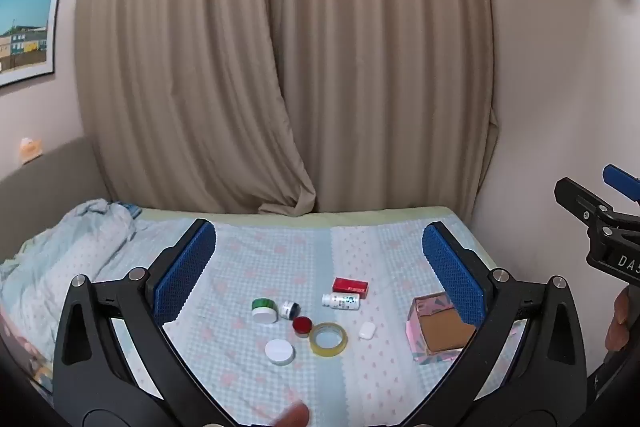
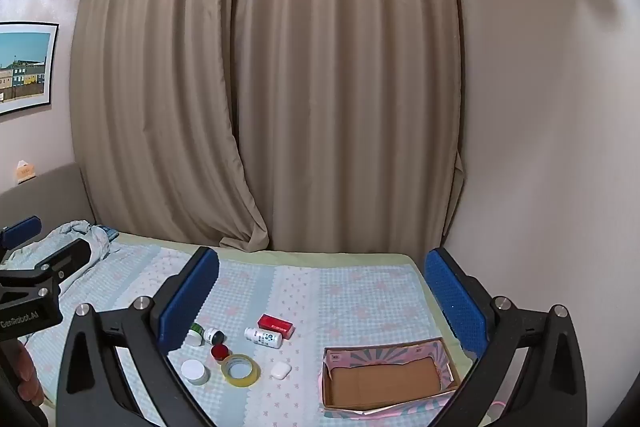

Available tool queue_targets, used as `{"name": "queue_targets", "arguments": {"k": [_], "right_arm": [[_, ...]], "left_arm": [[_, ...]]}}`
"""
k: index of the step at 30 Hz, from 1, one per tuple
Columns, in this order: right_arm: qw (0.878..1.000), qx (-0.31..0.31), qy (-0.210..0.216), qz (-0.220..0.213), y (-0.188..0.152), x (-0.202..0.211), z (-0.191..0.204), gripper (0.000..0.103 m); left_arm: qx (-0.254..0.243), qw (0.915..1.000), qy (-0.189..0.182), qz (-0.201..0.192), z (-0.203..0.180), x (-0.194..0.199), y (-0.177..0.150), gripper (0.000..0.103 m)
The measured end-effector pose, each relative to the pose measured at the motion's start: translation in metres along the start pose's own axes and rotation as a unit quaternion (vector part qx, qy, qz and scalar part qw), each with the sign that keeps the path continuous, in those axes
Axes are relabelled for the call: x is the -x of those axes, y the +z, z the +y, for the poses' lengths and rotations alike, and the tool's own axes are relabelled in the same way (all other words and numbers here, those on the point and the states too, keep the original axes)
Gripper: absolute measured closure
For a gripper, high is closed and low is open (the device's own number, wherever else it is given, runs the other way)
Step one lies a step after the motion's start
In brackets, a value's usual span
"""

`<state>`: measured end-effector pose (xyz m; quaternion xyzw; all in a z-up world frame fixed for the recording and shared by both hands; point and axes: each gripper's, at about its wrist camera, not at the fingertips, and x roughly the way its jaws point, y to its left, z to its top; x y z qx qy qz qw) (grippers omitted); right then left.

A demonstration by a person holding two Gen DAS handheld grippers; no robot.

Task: Organize rigid objects

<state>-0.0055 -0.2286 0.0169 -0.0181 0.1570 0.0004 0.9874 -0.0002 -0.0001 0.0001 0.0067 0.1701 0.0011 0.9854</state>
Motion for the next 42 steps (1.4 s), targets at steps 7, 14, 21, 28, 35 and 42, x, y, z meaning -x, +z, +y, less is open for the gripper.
{"name": "queue_targets", "arguments": {"k": [7, 14, 21, 28, 35, 42], "right_arm": [[1.0, -0.022, 0.003, 0.005, 0.003, 0.001, -0.002, 0.0], [1.0, -0.007, 0.009, 0.005, -0.003, -0.001, -0.001, 0.0], [1.0, 0.005, 0.01, -0.001, -0.01, -0.003, 0.002, 0.0], [1.0, 0.004, 0.011, -0.001, -0.012, -0.004, 0.001, 0.0], [1.0, 0.002, 0.012, 0.001, -0.007, -0.002, -0.001, 0.0], [1.0, -0.002, 0.011, -0.001, -0.008, 0.002, -0.003, 0.0]], "left_arm": [[0.014, 0.9998, -0.01, -0.003, 0.01, 0.002, 0.002, 0.0], [0.013, 0.9999, -0.003, 0.01, 0.002, -0.001, -0.006, 0.0], [0.016, 0.9998, 0.004, 0.01, -0.002, -0.003, -0.007, 0.0], [0.02, 0.9997, 0.011, 0.007, -0.002, -0.001, -0.006, 0.0], [0.025, 0.9996, 0.008, 0.008, -0.002, 0.0, -0.004, 0.0], [0.023, 0.9996, 0.015, 0.007, -0.003, 0.002, -0.003, 0.0]]}}
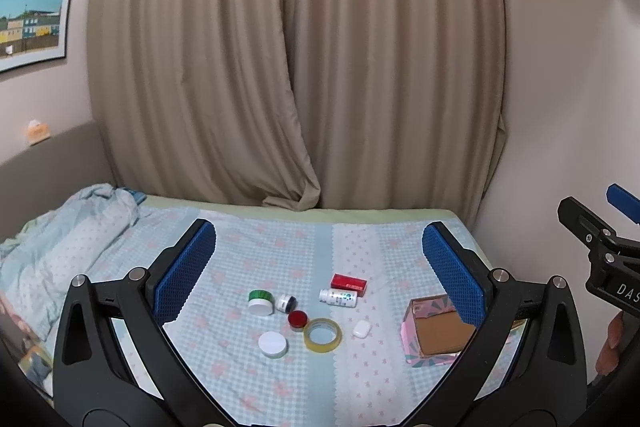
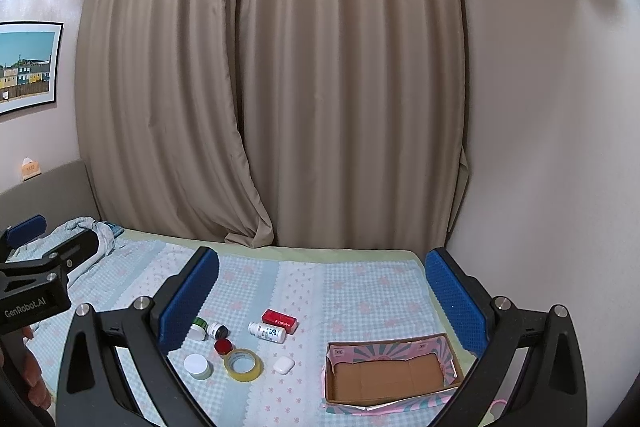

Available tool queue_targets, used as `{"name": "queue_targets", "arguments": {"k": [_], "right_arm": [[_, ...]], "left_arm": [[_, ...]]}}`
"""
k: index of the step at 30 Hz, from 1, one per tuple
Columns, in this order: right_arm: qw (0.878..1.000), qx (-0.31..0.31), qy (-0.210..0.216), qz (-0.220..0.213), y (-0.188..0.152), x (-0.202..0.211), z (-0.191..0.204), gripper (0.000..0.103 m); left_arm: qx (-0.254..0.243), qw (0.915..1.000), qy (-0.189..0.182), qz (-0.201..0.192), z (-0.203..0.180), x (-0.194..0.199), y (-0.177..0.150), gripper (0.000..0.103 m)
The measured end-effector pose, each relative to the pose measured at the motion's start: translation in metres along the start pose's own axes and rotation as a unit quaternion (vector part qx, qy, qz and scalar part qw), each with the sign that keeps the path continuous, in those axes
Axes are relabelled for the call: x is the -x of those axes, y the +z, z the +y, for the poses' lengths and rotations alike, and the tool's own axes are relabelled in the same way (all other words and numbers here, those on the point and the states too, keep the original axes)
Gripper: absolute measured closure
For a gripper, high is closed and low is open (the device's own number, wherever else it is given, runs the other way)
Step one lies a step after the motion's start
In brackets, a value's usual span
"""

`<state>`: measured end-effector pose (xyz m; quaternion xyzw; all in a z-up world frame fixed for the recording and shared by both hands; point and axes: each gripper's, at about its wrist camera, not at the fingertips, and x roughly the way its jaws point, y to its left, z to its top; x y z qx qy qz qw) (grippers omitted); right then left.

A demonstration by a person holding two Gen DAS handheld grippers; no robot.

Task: Organize rigid objects

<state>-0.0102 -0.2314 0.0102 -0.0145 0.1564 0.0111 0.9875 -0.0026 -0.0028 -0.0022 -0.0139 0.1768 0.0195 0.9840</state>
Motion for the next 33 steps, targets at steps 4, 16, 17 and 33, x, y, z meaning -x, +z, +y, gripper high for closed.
{"name": "queue_targets", "arguments": {"k": [4, 16, 17, 33], "right_arm": [[1.0, -0.006, 0.004, -0.005, -0.002, 0.004, -0.002, 0.0], [1.0, -0.014, 0.008, -0.013, 0.003, 0.006, -0.007, 0.0], [1.0, -0.011, 0.008, -0.013, 0.004, 0.006, -0.007, 0.0], [1.0, -0.005, 0.004, -0.02, 0.004, 0.005, -0.006, 0.0]], "left_arm": [[-0.001, 1.0, 0.001, 0.001, -0.002, 0.0, 0.0, 0.0], [-0.002, 1.0, -0.005, 0.004, -0.002, 0.001, -0.001, 0.0], [-0.003, 1.0, -0.005, 0.004, -0.003, 0.002, -0.001, 0.0], [-0.02, 0.9996, -0.019, 0.005, -0.018, -0.001, -0.004, 0.0]]}}
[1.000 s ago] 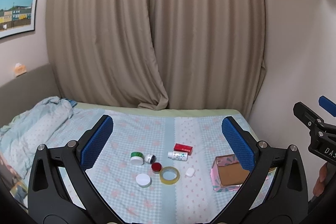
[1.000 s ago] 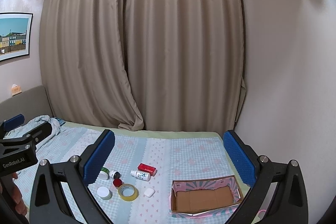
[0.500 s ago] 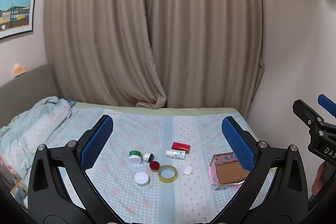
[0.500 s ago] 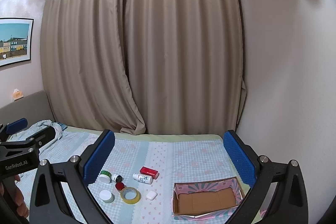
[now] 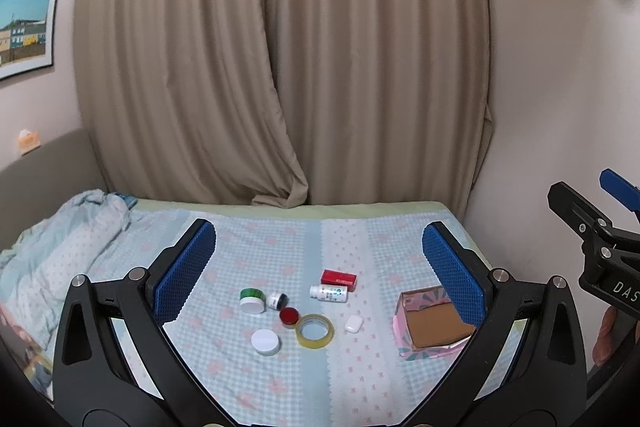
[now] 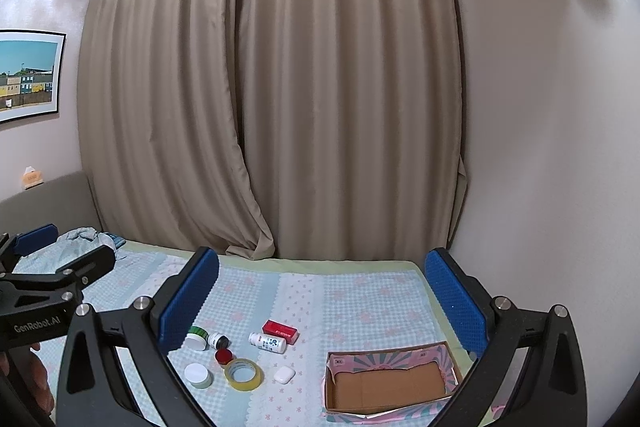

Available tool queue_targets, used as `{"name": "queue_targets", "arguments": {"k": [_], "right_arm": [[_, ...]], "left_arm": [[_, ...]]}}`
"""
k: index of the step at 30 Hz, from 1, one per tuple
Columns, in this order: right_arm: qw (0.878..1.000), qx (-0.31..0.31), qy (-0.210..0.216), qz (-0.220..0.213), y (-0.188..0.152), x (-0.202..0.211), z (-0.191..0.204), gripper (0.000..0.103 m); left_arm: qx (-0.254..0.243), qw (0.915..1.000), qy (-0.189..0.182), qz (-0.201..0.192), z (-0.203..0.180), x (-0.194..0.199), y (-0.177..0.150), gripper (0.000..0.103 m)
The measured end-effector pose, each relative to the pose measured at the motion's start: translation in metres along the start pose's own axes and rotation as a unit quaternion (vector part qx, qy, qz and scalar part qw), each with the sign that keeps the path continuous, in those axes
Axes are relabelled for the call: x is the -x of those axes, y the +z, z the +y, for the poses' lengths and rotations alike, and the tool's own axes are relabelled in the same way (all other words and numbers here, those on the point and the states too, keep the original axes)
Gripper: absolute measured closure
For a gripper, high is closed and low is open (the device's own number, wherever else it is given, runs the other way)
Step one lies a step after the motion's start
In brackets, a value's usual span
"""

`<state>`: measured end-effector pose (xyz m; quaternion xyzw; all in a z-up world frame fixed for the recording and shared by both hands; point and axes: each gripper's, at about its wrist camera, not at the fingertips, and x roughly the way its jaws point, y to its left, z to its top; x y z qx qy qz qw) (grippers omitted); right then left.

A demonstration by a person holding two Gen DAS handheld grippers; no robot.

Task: Organize rigid objects

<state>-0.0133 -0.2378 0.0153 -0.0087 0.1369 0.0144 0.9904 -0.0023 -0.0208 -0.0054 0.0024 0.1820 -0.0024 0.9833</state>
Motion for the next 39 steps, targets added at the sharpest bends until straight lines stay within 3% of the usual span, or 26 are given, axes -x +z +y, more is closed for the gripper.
{"name": "queue_targets", "arguments": {"k": [30, 39], "right_arm": [[1.0, -0.009, 0.015, 0.007, -0.009, -0.004, -0.008, 0.0], [0.998, 0.006, 0.045, 0.033, -0.011, -0.023, 0.001, 0.0]], "left_arm": [[0.013, 0.9999, 0.007, 0.005, -0.003, -0.007, -0.004, 0.0], [0.03, 0.998, 0.032, 0.046, 0.018, -0.03, -0.008, 0.0]]}}
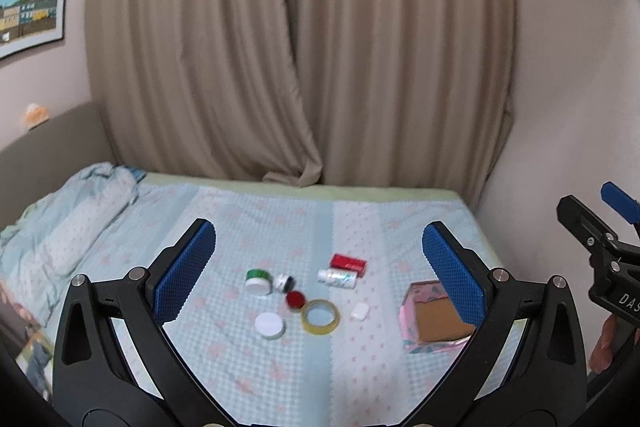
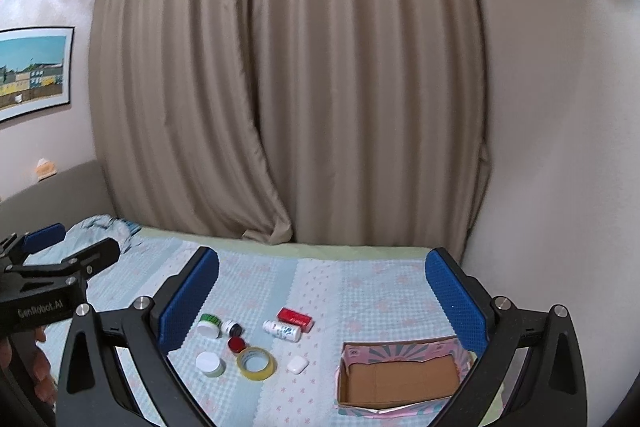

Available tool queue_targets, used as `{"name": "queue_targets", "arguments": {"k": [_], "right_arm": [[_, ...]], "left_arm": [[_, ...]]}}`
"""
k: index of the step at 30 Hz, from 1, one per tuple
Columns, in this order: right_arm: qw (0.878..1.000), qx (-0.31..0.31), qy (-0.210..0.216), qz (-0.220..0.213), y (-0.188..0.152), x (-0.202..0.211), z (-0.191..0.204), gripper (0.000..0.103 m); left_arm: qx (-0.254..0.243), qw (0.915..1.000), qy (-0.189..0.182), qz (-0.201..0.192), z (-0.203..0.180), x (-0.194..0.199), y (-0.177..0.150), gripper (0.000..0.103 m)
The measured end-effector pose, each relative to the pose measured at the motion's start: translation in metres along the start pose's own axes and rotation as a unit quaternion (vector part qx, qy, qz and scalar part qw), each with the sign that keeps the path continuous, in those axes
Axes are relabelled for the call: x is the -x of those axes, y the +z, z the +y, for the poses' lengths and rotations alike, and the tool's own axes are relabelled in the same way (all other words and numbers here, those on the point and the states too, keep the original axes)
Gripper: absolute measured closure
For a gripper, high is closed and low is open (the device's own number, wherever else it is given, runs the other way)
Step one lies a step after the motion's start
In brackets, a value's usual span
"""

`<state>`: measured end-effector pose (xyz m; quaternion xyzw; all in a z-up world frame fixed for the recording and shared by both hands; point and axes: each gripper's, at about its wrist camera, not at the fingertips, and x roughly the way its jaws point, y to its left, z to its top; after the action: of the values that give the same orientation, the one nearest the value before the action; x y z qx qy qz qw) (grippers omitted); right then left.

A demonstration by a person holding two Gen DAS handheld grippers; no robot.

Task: Organize rigid objects

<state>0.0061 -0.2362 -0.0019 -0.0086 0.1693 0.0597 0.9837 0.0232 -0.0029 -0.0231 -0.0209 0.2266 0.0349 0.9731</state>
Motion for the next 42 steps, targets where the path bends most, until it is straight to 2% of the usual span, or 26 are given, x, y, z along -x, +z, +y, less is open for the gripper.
{"name": "queue_targets", "arguments": {"k": [4, 9, 16, 19, 24, 28, 33, 35, 38, 42], "right_arm": [[1.0, 0.006, 0.014, 0.021, -0.015, -0.027, 0.012, 0.0], [0.997, -0.009, 0.01, 0.073, -0.036, -0.066, 0.039, 0.0], [0.988, -0.047, -0.016, 0.145, -0.07, -0.134, 0.091, 0.0], [0.981, -0.068, -0.03, 0.181, -0.094, -0.168, 0.115, 0.0], [0.968, -0.095, -0.053, 0.228, -0.138, -0.221, 0.144, 0.0], [0.955, -0.12, -0.069, 0.264, -0.175, -0.262, 0.158, 0.0], [0.933, -0.158, -0.089, 0.312, -0.223, -0.31, 0.16, 0.0], [0.923, -0.172, -0.097, 0.331, -0.244, -0.329, 0.157, 0.0], [0.908, -0.188, -0.11, 0.358, -0.272, -0.354, 0.149, 0.0], [0.895, -0.204, -0.115, 0.38, -0.307, -0.384, 0.143, 0.0]], "left_arm": [[0.01, 0.9992, 0.023, 0.03, 0.032, -0.026, -0.014, 0.0], [0.021, 0.9963, 0.035, 0.076, 0.092, -0.07, -0.029, 0.0], [-0.001, 0.9879, 0.002, 0.155, 0.169, -0.163, -0.047, 0.0], [-0.008, 0.982, -0.019, 0.188, 0.195, -0.215, -0.057, 0.0], [-0.019, 0.9649, -0.056, 0.256, 0.217, -0.314, -0.085, 0.0], [-0.009, 0.9466, -0.07, 0.315, 0.218, -0.396, -0.119, 0.0], [0.028, 0.9277, -0.074, 0.365, 0.211, -0.47, -0.151, 0.0], [0.034, 0.9166, -0.075, 0.391, 0.206, -0.498, -0.164, 0.0], [0.025, 0.9027, -0.067, 0.424, 0.196, -0.538, -0.182, 0.0], [-0.001, 0.8908, -0.054, 0.451, 0.186, -0.566, -0.201, 0.0]]}}
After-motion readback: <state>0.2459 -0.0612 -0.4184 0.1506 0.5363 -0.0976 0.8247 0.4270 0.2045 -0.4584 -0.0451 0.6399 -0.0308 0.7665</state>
